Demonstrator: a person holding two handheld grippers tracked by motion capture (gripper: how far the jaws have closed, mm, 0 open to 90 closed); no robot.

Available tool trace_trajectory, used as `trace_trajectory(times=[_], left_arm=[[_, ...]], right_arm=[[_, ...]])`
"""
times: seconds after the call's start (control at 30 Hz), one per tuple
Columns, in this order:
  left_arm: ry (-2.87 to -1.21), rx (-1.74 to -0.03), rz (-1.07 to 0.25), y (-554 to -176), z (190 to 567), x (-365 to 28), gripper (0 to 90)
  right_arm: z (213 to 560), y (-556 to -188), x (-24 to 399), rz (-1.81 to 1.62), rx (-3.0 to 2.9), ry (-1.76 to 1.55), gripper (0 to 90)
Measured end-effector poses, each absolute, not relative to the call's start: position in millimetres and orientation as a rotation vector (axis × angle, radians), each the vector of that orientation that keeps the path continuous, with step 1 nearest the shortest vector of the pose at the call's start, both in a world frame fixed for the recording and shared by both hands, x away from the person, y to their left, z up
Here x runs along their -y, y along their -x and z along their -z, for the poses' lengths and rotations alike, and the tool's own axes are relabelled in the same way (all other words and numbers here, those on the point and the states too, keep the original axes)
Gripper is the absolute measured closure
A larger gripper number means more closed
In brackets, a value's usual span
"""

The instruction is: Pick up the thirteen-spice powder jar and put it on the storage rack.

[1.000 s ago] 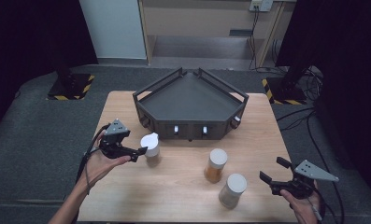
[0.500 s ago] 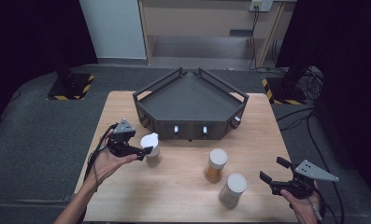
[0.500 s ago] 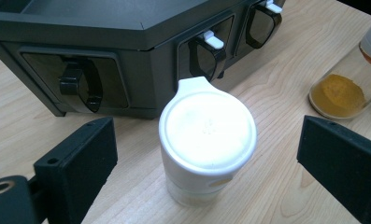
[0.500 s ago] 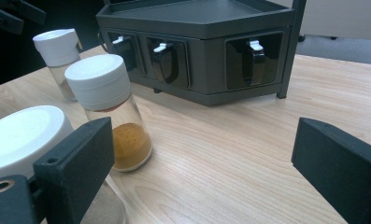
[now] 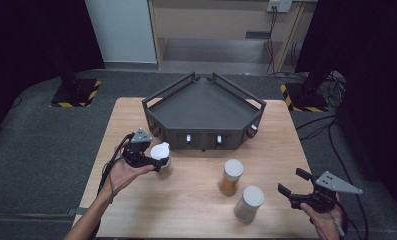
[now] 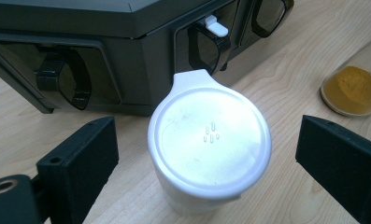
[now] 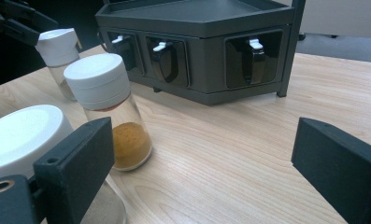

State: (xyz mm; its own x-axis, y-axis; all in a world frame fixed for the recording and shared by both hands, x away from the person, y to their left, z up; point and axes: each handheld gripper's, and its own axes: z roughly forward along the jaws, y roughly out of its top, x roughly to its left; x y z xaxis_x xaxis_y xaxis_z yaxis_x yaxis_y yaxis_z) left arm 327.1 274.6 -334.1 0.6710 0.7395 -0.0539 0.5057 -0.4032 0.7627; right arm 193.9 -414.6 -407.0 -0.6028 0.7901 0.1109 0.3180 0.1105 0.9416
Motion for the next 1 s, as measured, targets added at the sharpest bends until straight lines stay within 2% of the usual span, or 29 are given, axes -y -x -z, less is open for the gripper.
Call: trace_trajectory(times=[0.67, 0.9, 1.0], left_arm=[[-2.111, -0.970, -0.374, -337, 344, -264, 7.1], [-2.118, -0.960, -0.385, -338, 348, -264, 12.6], [-2.115, -0.950, -0.399, -336, 349, -264, 19.1]], right_arm=[[408, -194, 415, -1.501, -1.970, -1.082, 7.0], [408, -194, 415, -1.504, -1.968, -1.082, 7.1], [408, -194, 416, -1.502, -1.967, -1.083, 7.1]])
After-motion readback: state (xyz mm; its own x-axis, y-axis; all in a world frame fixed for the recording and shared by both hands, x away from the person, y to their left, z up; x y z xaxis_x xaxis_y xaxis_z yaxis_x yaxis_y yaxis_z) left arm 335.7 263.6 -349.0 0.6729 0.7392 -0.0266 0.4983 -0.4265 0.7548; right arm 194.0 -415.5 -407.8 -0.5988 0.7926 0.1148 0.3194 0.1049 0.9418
